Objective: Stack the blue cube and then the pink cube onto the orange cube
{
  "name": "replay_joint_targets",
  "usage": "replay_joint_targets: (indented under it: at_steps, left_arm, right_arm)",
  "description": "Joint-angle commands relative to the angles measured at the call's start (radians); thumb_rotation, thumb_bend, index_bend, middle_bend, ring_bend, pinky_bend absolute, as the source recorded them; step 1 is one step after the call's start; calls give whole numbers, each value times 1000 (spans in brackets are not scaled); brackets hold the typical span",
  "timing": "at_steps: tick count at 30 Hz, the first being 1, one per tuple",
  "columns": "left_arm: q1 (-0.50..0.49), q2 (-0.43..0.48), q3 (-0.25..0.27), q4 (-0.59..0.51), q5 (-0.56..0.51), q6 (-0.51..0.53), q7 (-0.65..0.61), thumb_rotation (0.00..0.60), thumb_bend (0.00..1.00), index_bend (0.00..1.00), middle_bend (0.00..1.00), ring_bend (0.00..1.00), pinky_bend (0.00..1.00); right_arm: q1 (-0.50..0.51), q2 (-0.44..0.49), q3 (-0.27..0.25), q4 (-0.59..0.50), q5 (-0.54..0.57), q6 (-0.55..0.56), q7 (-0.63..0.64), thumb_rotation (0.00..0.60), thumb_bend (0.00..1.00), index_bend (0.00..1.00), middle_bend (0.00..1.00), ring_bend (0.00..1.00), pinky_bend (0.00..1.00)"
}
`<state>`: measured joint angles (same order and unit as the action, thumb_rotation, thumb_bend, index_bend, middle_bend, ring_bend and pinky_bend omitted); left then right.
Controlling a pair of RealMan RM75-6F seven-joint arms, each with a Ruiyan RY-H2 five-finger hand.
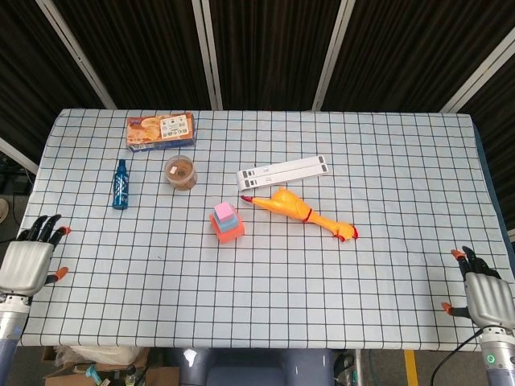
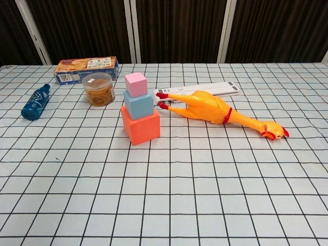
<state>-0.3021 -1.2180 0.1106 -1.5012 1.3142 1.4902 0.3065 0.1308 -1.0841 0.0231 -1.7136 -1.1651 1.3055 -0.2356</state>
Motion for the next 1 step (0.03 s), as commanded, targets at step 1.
replay_joint_targets:
  at_steps: [1]
  left_arm:
    - [11, 7, -10, -4, 4, 3, -12, 600, 47, 273, 97, 108, 305]
  right_arm:
    - [0, -1, 2, 0, -1, -1, 1, 600, 122, 127, 85, 145, 268]
